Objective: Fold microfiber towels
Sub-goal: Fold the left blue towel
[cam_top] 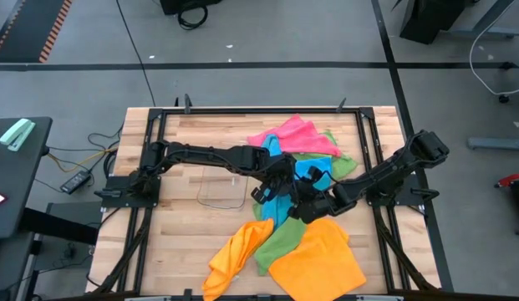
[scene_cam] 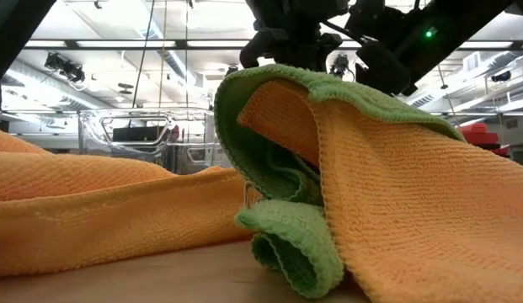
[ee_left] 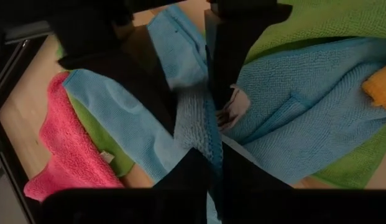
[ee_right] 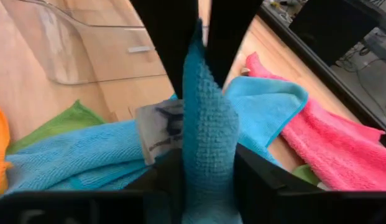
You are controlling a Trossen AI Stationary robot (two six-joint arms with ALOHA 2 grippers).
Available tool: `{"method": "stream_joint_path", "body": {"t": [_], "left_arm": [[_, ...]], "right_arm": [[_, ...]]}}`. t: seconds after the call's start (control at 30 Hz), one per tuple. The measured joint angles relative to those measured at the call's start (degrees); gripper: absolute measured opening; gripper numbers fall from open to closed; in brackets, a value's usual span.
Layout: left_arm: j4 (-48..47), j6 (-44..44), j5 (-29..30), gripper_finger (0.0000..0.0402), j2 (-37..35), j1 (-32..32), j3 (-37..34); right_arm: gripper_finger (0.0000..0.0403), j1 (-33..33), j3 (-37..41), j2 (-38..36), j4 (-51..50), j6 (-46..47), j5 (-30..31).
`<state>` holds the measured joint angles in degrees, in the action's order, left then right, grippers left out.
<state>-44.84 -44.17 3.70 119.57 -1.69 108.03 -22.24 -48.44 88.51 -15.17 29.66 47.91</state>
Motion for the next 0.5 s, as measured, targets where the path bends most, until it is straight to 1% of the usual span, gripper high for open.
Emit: {"method": "stream_joint_path", "body": {"t": [0.1,0.2,0.33,0.4,0.5], "left_arm": [[-0.1,1.5,0.0,0.004,0.0,0.0,0.0],[-0.7,9.7,-0.6,0.0055,0.0,0.3,0.0],[-8.4,17.0,-5.5,0.009,0.0,2.3,0.0],[-12.7,18.3,-8.2,0.011,0.0,3.5,-0.3],[-15.3,18.5,-8.7,0.0138,0.0,5.0,-2.7]], "right_arm": [[0.0076,0.0,0.0,0.0,0.0,0.1,-1.5],[0.0046,0.0,0.0,0.0,0.0,0.6,-2.1],[0.0038,0.0,0.0,0.0,-0.1,2.7,-2.6],[0.0037,0.0,0.0,0.0,-0.1,3.7,-3.2],[0.0037,0.0,0.0,0.0,-0.3,5.1,-4.7]]}}
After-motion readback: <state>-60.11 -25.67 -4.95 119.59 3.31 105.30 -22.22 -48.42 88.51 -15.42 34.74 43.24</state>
